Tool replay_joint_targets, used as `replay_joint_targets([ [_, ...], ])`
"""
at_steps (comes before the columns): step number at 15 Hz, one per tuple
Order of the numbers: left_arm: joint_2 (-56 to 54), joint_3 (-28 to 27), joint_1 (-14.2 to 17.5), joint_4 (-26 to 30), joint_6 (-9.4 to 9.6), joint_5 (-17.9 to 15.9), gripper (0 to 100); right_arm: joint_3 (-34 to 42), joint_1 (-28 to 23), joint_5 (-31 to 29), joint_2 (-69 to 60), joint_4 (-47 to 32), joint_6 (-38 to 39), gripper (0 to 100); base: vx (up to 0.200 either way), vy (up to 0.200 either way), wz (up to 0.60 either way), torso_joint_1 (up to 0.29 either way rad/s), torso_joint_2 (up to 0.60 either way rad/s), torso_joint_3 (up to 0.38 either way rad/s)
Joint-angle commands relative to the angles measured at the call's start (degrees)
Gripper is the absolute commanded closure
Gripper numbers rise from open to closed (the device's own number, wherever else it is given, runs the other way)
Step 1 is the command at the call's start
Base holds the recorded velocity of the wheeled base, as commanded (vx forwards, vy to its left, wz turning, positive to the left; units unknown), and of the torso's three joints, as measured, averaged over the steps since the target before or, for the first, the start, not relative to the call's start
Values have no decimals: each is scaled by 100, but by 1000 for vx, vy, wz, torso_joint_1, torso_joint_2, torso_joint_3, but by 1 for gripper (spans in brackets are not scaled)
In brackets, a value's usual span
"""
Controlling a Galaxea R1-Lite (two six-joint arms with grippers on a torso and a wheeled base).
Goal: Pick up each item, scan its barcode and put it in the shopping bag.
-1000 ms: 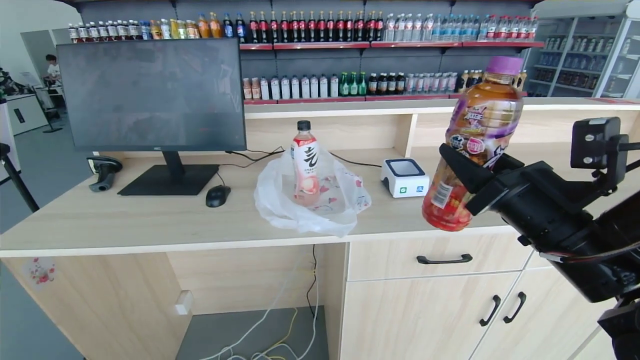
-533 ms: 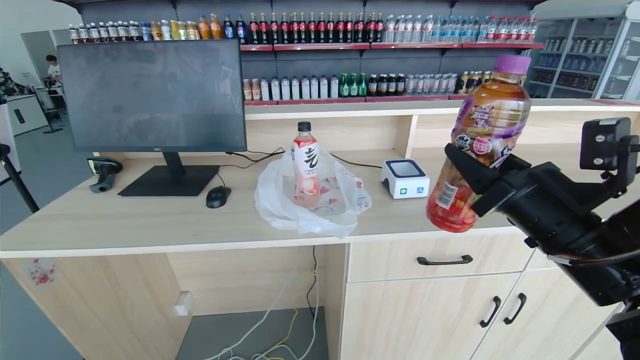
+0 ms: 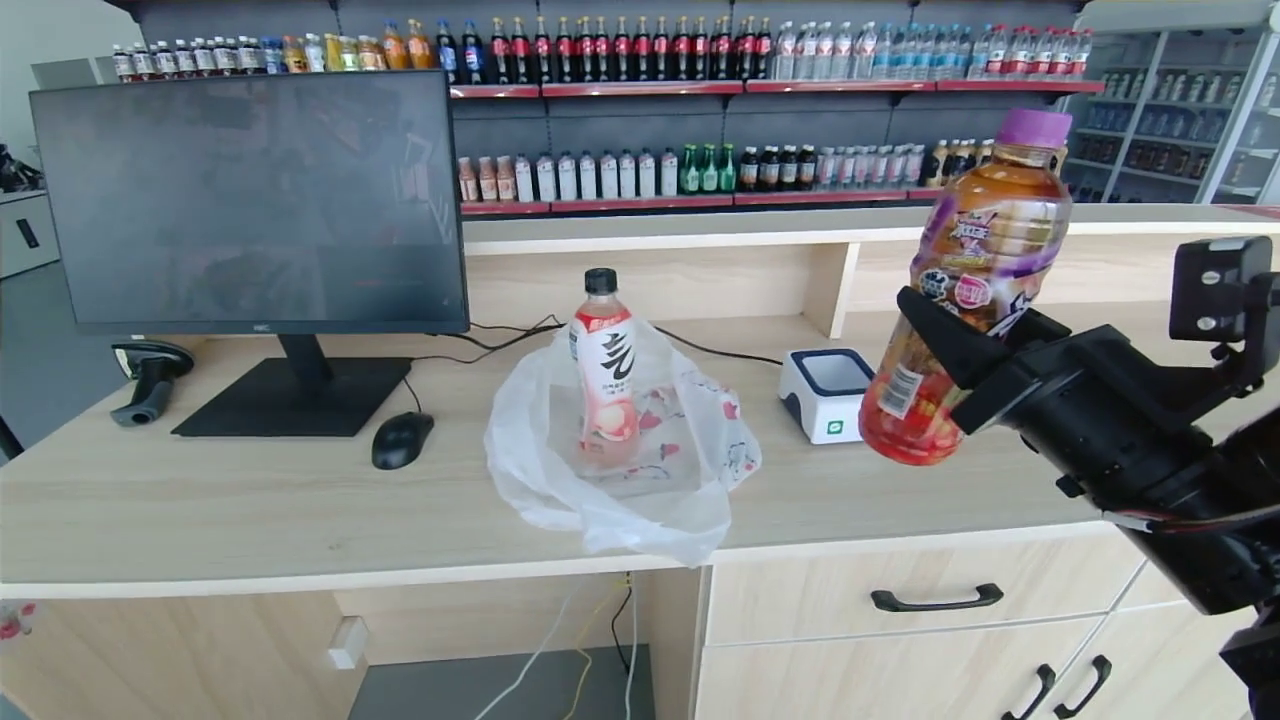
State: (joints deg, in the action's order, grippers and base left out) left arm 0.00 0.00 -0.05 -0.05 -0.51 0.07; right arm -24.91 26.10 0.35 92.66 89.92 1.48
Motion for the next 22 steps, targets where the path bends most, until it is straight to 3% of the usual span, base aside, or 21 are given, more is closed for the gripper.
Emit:
replay_joint_targets([
  [1,0,0,-4,-4,-2,1,0,-41,9,9,85,8,2,100,0,0,0,0,0,0],
  [6,0,0,-4,-4,-2,1,0,-366,27,9,710,8,11,100,0,0,0,0,0,0],
  [8,0,0,-4,-4,-2,1,0,-603,27,9,850,8,11,100,0,0,600,10,2,0],
  [13,0,0,-4,-4,-2,1,0,-577,-79,17,1017,8,63,100,0,0,120,0,1,0],
  [16,0,0,-4,-13,-2,1,0,-805,519,35,1483,8,204,100,0,0,0,0,0,0],
  [22,0,0,-4,-13,-10,1,0,-1289,809,35,2265,8,213,100,0,0,0,0,0,0],
])
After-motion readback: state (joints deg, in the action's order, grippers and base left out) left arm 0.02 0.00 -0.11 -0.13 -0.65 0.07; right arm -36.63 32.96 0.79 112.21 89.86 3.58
